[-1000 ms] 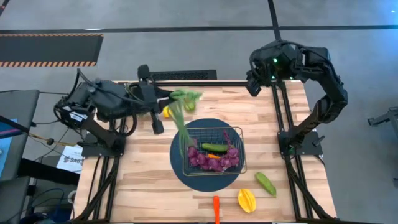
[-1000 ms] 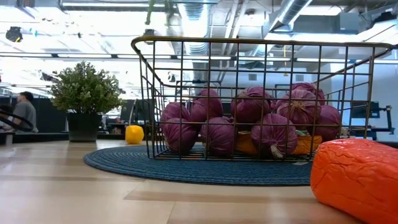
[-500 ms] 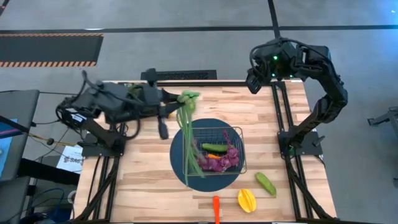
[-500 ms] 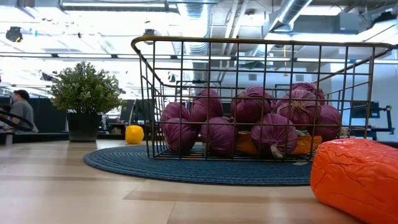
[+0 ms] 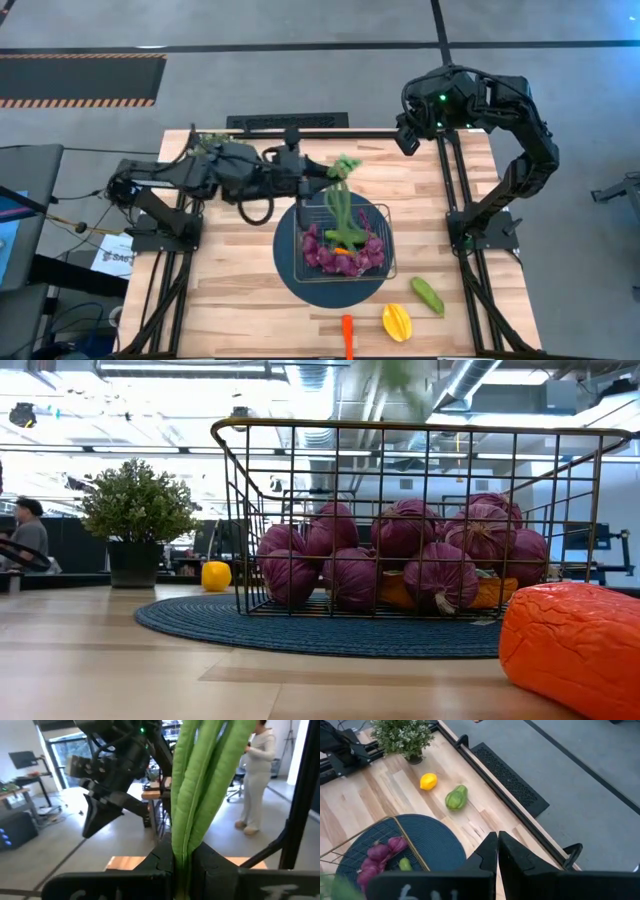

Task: Build produce basket
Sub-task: Put the green beans into the gold wire basket

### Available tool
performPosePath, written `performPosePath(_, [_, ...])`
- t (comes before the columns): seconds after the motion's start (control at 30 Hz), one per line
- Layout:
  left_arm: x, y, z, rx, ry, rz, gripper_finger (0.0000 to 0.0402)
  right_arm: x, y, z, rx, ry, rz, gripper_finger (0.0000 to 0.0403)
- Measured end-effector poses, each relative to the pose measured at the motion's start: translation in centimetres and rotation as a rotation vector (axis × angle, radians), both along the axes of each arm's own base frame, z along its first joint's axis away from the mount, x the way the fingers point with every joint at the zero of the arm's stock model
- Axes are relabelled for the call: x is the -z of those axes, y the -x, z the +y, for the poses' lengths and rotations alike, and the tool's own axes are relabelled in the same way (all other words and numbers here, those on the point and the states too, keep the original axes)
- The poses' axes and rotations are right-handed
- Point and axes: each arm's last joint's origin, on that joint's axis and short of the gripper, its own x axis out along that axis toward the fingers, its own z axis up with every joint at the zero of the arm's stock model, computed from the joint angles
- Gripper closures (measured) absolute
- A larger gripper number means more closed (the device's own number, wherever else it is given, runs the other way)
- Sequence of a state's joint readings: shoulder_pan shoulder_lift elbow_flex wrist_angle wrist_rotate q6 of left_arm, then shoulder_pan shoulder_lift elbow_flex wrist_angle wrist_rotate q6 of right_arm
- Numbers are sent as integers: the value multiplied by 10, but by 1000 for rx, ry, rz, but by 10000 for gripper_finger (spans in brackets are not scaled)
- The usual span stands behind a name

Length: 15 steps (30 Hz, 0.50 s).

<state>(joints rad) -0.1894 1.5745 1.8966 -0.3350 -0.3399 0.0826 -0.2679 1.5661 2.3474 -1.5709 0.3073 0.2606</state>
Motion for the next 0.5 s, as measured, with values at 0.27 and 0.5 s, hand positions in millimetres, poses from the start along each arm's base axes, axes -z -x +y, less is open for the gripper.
performPosePath(0.27, [33,-11,0,-18,50,111,401,0,0,0,-5,4,4,368])
performPosePath(0.5, [86,-21,2,-94,121,276,401,0,0,0,-7,3,4,368])
